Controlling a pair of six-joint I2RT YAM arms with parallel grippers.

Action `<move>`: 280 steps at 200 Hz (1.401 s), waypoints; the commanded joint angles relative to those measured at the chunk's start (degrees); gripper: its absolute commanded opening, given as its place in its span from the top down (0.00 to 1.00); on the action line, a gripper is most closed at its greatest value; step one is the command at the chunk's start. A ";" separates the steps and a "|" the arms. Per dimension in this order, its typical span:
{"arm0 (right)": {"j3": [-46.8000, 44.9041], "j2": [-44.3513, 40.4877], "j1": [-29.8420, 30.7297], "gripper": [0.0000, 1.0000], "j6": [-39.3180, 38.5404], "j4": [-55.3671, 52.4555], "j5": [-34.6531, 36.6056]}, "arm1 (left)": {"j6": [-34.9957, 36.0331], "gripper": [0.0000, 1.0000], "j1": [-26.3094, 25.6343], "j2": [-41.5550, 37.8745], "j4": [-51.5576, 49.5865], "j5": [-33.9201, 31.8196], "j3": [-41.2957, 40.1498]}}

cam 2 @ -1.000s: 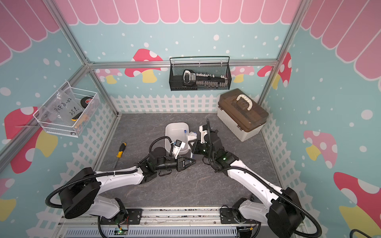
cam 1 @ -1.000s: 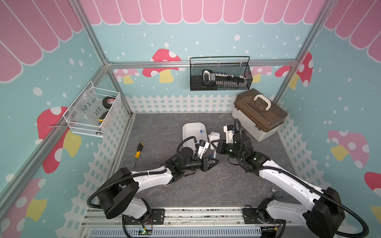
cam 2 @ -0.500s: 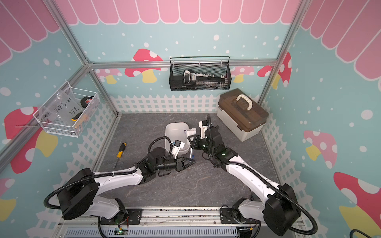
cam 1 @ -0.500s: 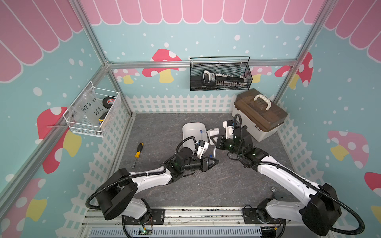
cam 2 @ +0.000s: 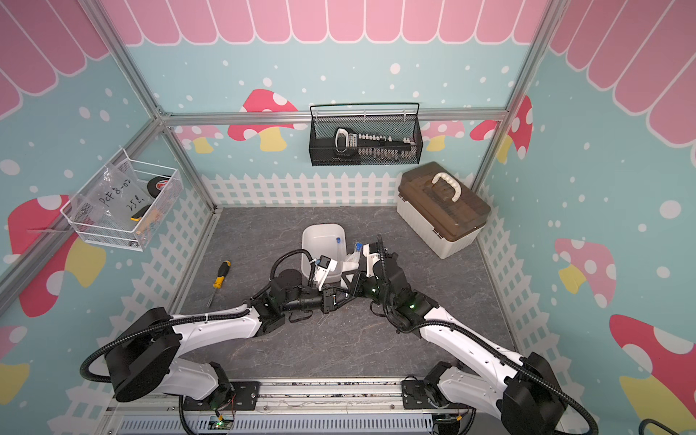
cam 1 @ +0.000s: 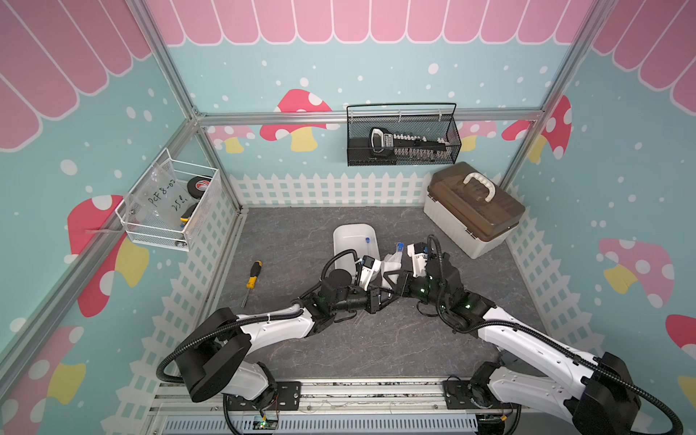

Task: Wipe the exteriors of test tubes
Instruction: Wipe the dirt from the test tube.

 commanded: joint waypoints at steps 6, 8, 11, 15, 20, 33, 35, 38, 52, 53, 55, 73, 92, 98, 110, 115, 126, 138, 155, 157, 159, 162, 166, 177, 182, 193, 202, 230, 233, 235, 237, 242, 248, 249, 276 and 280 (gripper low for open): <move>5.17 3.70 -2.15 0.80 -2.92 -0.32 3.03 | -0.64 0.93 0.40 -0.85 1.19 0.73 -0.18; 5.55 4.00 -2.38 0.80 -3.11 -0.35 2.80 | -0.69 0.93 0.40 -0.82 1.24 0.74 -0.18; 6.10 4.40 -2.72 0.80 -3.37 -0.28 2.67 | -0.65 0.93 0.37 -0.91 1.20 0.82 -0.18; 6.78 4.83 -3.14 0.80 -3.74 -0.27 2.39 | -0.62 0.93 0.35 -0.93 1.10 0.83 -0.18; 7.55 5.43 -3.72 0.80 -4.17 -0.30 2.09 | -0.62 0.93 0.37 -0.97 1.01 0.83 -0.18; 9.51 6.52 -5.15 0.80 -5.14 -0.28 1.66 | -0.65 0.93 0.40 -1.24 1.04 0.85 -0.36; 9.84 6.61 -5.35 0.80 -5.27 -0.27 1.60 | -0.63 0.93 0.40 -1.25 1.03 0.85 -0.34; 10.18 6.85 -5.55 0.80 -5.41 -0.27 1.52 | -0.62 0.93 0.40 -1.28 1.00 0.83 -0.42; 11.42 7.50 -6.44 0.80 -6.00 -0.34 1.06 | -0.66 0.93 0.37 -1.54 0.91 0.84 -0.53; 11.46 7.48 -6.42 0.80 -6.05 -0.30 1.00 | -0.64 0.93 0.38 -1.59 0.91 0.84 -0.53; 11.56 7.51 -6.42 0.80 -6.09 -0.34 0.98 | -0.56 0.93 0.39 -1.58 0.91 0.83 -0.47; 11.61 7.81 -6.50 0.80 -6.04 -0.28 -0.37 | -0.48 0.93 0.39 -1.91 0.70 0.67 -0.59; 9.86 7.26 -6.34 0.80 -4.60 0.12 -2.28 | -0.36 0.93 0.39 -2.16 0.64 0.31 -0.58; 8.99 6.82 -6.05 0.81 -4.13 0.41 -2.55 | -0.35 0.93 0.40 -2.16 0.65 0.21 -0.66; 7.19 5.47 -5.48 0.81 -3.53 0.56 -2.56 | -0.45 0.93 0.38 -2.13 0.89 0.13 -0.71; 6.45 4.88 -5.15 0.80 -3.19 0.53 -2.58 | -0.44 0.93 0.32 -2.16 0.88 -0.01 -0.79; 4.81 3.58 -4.33 0.80 -2.41 0.53 -2.33 | -0.56 0.93 0.37 -2.16 0.99 -0.22 -0.83; 2.79 2.12 -3.32 0.80 -1.25 0.56 -1.92 | -0.62 0.93 0.40 -2.16 1.23 -0.49 -1.00; 0.45 0.50 -1.62 0.80 0.36 0.76 -1.19 | -0.70 0.93 0.48 -1.98 1.54 -0.67 -1.06; 0.10 0.45 -1.48 0.80 0.57 0.78 -1.06 | -0.77 0.93 0.46 -1.92 1.57 -0.71 -1.02; -0.16 0.24 -1.31 0.80 0.75 0.79 -0.97 | -0.79 0.93 0.48 -1.93 1.60 -0.72 -1.05; -0.51 0.07 -0.97 0.80 1.09 0.91 -0.77 | -0.79 0.93 0.49 -1.90 1.62 -0.75 -1.04; -1.05 -0.19 -0.64 0.80 1.39 1.01 -0.58 | -0.87 0.93 0.45 -1.84 1.68 -0.73 -1.02; -2.12 -0.69 0.21 0.80 2.25 1.39 -0.06 | -1.00 0.93 0.48 -1.60 1.95 -0.67 -0.97; -2.47 -0.84 0.47 0.80 2.55 1.48 0.09 | -1.06 0.93 0.49 -1.55 2.09 -0.60 -0.97; -3.06 -1.10 1.00 0.80 2.94 1.73 0.33 | -1.13 0.93 0.55 -1.42 2.27 -0.52 -0.89; -3.45 -1.07 1.28 0.80 3.20 2.12 0.48 | -1.17 0.93 0.57 -1.37 2.29 -0.54 -0.87; -2.31 -0.90 1.17 0.80 1.67 1.72 2.65 | -1.14 0.93 0.57 -1.43 2.08 -0.40 -0.93; -1.99 -0.87 1.11 0.80 1.38 1.55 2.89 | -1.14 0.93 0.57 -1.46 2.10 -0.40 -0.97; -1.78 -0.75 1.07 0.80 1.15 1.35 3.14 | -1.14 0.93 0.57 -1.50 1.99 -0.40 -1.02; -1.48 -0.65 1.00 0.80 0.94 1.22 3.38 | -1.14 0.93 0.57 -1.54 1.97 -0.36 -1.05; -0.83 -0.40 0.78 0.80 0.35 0.86 3.71 | -1.15 0.93 0.53 -1.61 1.96 -0.40 -1.13; 0.00 -0.01 0.35 0.80 -0.35 0.60 3.84 | -1.19 0.93 0.57 -1.71 1.93 -0.40 -1.31; 0.21 0.08 0.31 0.80 -0.46 0.56 3.88 | -1.25 0.93 0.57 -1.76 1.95 -0.40 -1.32; 4.34 3.00 -3.13 0.81 -3.10 0.48 2.72 | -1.24 0.93 0.56 -2.31 1.70 -0.49 -1.85; 5.01 3.49 -3.73 0.81 -3.46 0.42 2.35 | -1.24 0.93 0.54 -2.38 1.70 -0.49 -1.93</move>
